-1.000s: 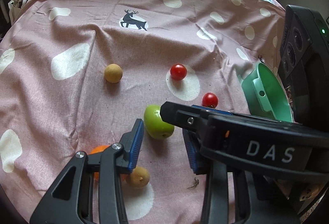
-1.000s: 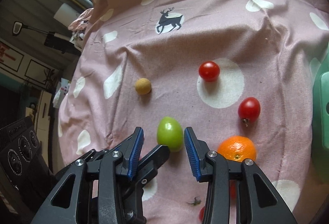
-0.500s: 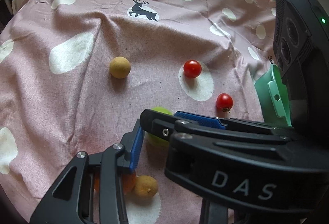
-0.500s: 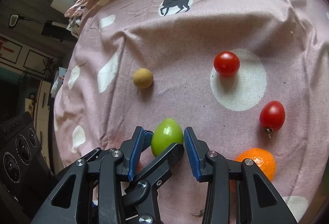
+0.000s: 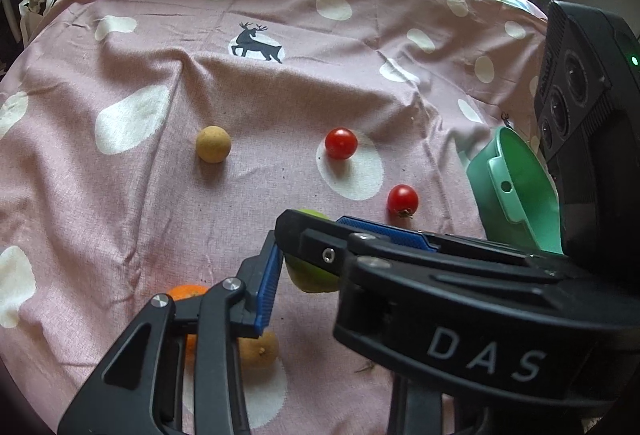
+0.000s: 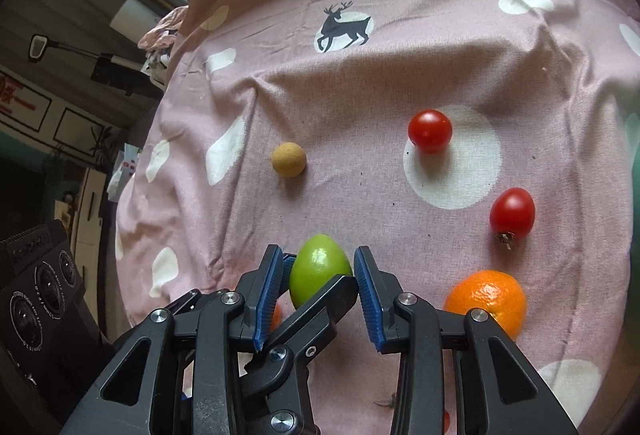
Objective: Organize fruits
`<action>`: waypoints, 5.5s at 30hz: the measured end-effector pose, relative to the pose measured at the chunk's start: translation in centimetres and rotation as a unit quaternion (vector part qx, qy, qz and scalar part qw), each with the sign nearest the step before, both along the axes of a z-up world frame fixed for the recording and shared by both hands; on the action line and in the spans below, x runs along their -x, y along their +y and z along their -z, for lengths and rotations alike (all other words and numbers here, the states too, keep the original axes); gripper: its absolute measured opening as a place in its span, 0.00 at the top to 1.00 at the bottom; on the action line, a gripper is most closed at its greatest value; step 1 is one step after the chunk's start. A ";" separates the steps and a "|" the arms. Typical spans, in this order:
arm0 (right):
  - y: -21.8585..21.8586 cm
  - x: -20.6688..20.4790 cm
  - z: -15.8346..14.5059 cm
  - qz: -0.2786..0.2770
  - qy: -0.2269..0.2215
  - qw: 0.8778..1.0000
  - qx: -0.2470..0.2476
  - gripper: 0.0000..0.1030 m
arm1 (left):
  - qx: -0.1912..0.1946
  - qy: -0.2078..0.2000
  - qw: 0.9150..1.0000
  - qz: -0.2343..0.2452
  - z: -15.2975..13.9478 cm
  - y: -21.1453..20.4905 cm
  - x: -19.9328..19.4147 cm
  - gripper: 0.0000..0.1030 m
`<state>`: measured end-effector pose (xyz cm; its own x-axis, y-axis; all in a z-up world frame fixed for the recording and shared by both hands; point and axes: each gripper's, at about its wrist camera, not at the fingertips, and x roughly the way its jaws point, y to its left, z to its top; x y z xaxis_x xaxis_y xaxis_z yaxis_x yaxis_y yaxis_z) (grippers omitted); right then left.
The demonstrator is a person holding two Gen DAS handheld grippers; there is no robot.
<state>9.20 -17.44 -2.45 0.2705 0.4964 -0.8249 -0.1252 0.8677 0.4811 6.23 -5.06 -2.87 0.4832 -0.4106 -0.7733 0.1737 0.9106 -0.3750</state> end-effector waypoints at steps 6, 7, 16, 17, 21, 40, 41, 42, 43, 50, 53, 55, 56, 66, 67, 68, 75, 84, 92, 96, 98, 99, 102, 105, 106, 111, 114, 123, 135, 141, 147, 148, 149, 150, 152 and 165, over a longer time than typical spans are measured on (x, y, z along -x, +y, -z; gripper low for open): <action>-1.4 2.1 -1.6 0.013 -0.038 0.999 -0.005 0.61 | -0.003 -0.035 0.999 0.010 -1.4 -1.4 2.0 0.68; -1.6 2.4 -1.8 0.015 -0.043 0.999 -0.005 0.61 | -0.007 -0.042 0.999 0.013 -1.7 -1.6 2.4 0.68; -3.4 5.2 -3.9 0.030 -0.094 0.994 -0.036 0.61 | -0.016 -0.088 0.996 0.023 -4.1 -3.0 4.6 0.68; -3.5 5.3 -4.2 0.029 -0.098 0.994 -0.038 0.61 | -0.016 -0.093 0.995 0.022 -4.3 -3.1 4.8 0.68; -3.9 5.9 -5.3 0.027 -0.116 0.992 -0.038 0.61 | -0.021 -0.110 0.993 0.022 -5.4 -3.7 5.4 0.68; -8.3 8.1 -9.4 0.059 -0.181 0.980 -0.064 0.61 | -0.032 -0.177 0.983 0.043 -9.7 -7.9 6.9 0.68; -8.7 8.2 -9.6 0.062 -0.183 0.979 -0.066 0.61 | -0.033 -0.179 0.982 0.045 -9.9 -8.2 6.8 0.68; -9.0 8.2 -9.7 0.065 -0.185 0.978 -0.067 0.61 | -0.034 -0.181 0.982 0.047 -10.0 -8.6 6.8 0.68; -9.4 8.3 -9.7 0.068 -0.186 0.978 -0.070 0.61 | -0.034 -0.183 0.981 0.050 -10.0 -9.0 6.8 0.68; -12.1 8.4 -10.1 0.095 -0.190 0.974 -0.084 0.61 | -0.031 -0.191 0.978 0.074 -10.7 -11.7 6.4 0.74; -13.3 8.5 -10.2 0.113 -0.194 0.971 -0.083 0.61 | -0.026 -0.193 0.977 0.091 -10.6 -13.2 6.0 0.74; -14.3 8.4 -10.1 0.121 -0.194 0.970 -0.082 0.61 | -0.025 -0.190 0.977 0.096 -10.6 -14.1 5.7 0.74; -14.9 8.3 -9.9 0.123 -0.190 0.970 -0.090 0.61 | -0.026 -0.187 0.977 0.098 -10.5 -14.4 5.6 0.74; -17.5 7.4 -7.9 0.120 -0.139 0.974 -0.132 0.62 | -0.041 -0.090 0.992 0.082 -6.7 -11.9 4.6 0.71; -17.3 7.4 -7.9 0.117 -0.139 0.975 -0.125 0.62 | -0.040 -0.073 0.993 0.078 -6.0 -11.2 4.6 0.71; -17.0 7.4 -7.9 0.110 -0.138 0.977 -0.122 0.62 | -0.044 -0.060 0.995 0.072 -5.4 -10.5 4.7 0.71; -13.0 6.9 -5.8 0.050 -0.092 0.989 -0.108 0.62 | -0.025 0.018 0.998 0.048 -2.3 -7.1 5.9 0.71; -11.8 7.1 -1.4 0.057 -0.030 0.995 -0.070 0.62 | -0.008 0.048 0.995 0.092 -0.6 -10.1 6.6 0.71; -11.8 7.2 0.2 0.053 -0.008 0.997 -0.052 0.61 | -0.018 0.064 0.993 0.100 0.3 -12.0 6.6 0.71; -12.1 7.6 0.8 0.054 0.001 0.997 -0.051 0.61 | -0.016 0.067 0.993 0.094 0.5 -11.8 6.5 0.71; -12.2 7.7 1.2 0.052 0.007 0.997 -0.055 0.61 | -0.011 0.067 0.993 0.093 0.5 -11.7 6.4 0.71; -12.2 7.7 1.2 0.055 0.007 0.997 -0.053 0.61 | -0.010 0.066 0.994 0.091 0.5 -11.6 6.4 0.71; -12.3 7.7 1.2 0.054 0.008 0.997 -0.054 0.61 | -0.012 0.068 0.994 0.086 0.6 -11.5 6.4 0.71; -12.2 7.7 1.3 0.052 0.008 0.997 -0.047 0.61 | -0.004 0.072 0.994 0.081 0.6 -11.4 6.5 0.71; -12.1 7.7 1.3 0.052 0.009 0.998 -0.042 0.61 | 0.001 0.073 0.994 0.081 0.6 -11.4 6.5 0.70; -12.0 7.6 1.6 0.052 0.014 0.998 -0.028 0.61 | 0.004 0.074 0.994 0.075 0.5 -11.4 6.5 0.68; -12.0 7.6 1.7 0.050 0.014 0.998 -0.025 0.61 | 0.005 0.072 0.994 0.078 0.5 -11.5 6.7 0.65; -11.7 7.4 2.1 0.045 0.023 0.998 -0.021 0.61 | 0.016 0.079 0.994 0.073 0.7 -11.6 6.5 0.55; -11.5 7.6 2.2 0.032 0.025 0.999 -0.007 0.61 | 0.015 0.066 0.995 0.075 1.0 -11.6 6.7 0.62; -11.3 7.7 1.7 0.030 0.007 1.000 -0.001 0.61 | 0.010 0.042 0.996 0.073 0.2 -11.3 7.1 0.64; -11.3 8.0 0.0 0.033 -0.024 0.999 -0.013 0.61 | 0.003 0.008 0.998 0.070 -1.6 -11.0 7.7 0.64; -11.3 8.1 -0.3 0.034 -0.029 0.999 -0.014 0.61 | 0.002 0.002 0.998 0.069 -2.0 -11.0 7.7 0.64; -11.3 8.2 -0.7 0.036 -0.034 0.999 -0.015 0.61 | 0.002 -0.003 0.998 0.070 -2.4 -11.0 7.8 0.64; -11.3 8.2 -1.1 0.036 -0.039 0.998 -0.016 0.61 | 0.002 -0.009 0.998 0.070 -2.8 -11.0 7.9 0.64; -11.3 8.3 -2.1 0.037 -0.051 0.998 -0.016 0.61 | -0.001 -0.025 0.997 0.069 -3.9 -10.9 8.1 0.64; -12.3 7.9 -10.8 0.050 -0.164 0.985 -0.026 0.61 | -0.004 -0.146 0.987 0.071 -12.1 -11.7 7.8 0.64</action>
